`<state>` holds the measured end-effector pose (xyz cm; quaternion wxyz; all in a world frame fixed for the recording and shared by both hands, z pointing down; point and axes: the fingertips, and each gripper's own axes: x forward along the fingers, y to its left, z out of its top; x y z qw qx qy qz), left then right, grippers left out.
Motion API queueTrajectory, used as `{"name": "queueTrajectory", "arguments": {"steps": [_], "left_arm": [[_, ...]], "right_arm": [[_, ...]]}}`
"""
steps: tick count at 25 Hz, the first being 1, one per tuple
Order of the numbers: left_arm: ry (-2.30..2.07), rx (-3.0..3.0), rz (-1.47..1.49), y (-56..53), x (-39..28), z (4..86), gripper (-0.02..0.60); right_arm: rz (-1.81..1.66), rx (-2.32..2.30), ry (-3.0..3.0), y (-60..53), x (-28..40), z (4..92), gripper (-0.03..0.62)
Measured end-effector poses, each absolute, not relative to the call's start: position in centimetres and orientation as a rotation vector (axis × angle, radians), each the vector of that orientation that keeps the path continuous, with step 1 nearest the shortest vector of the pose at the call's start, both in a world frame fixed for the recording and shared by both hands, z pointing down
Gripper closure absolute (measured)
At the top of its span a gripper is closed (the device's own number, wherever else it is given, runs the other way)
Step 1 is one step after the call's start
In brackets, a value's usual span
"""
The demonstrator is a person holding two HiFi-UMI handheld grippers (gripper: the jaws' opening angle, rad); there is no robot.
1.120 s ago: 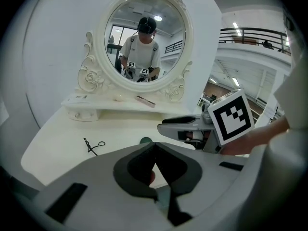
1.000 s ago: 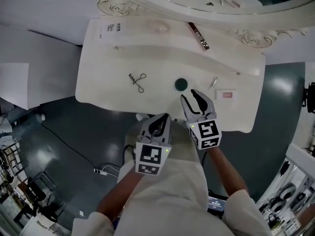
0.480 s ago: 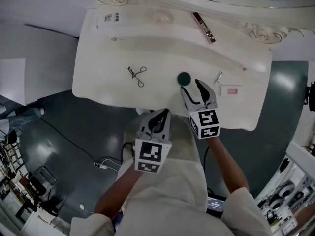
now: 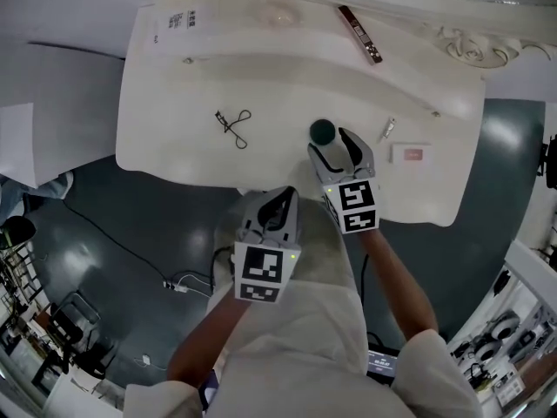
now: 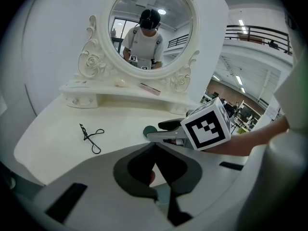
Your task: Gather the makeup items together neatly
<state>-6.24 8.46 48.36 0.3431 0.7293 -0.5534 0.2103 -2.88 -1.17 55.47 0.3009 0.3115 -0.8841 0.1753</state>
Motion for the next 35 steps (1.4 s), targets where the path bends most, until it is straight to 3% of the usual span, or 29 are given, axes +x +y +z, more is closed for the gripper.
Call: {"name": "queueTrajectory", "arguments": {"steps": [11,18,22,35], "left_arm": [[-1.44,1.888,0.548,8.5,-6.5,48.5,0.572],[-1.444,1.885,0.541,8.3,-6.5,48.5,0.572],[-1.444,1.885,0.539,8.3,-6.6,48.5,0.572],[-1.446,1.89,0.544,8.0,-6.8,48.3,0.572]], "right_arm": [[0.426,0.789,-2.282,-1.8,-3.6,57.2,0.344],[0.372,0.756,-2.264,-1.8,-3.5,57.5,0.379],[0.351,0.774,-2.265,-1.9,-3.2,57.4,0.48],[0.367,0.783,-2.279,-1.4,-2.6,56.8,0.48]]}}
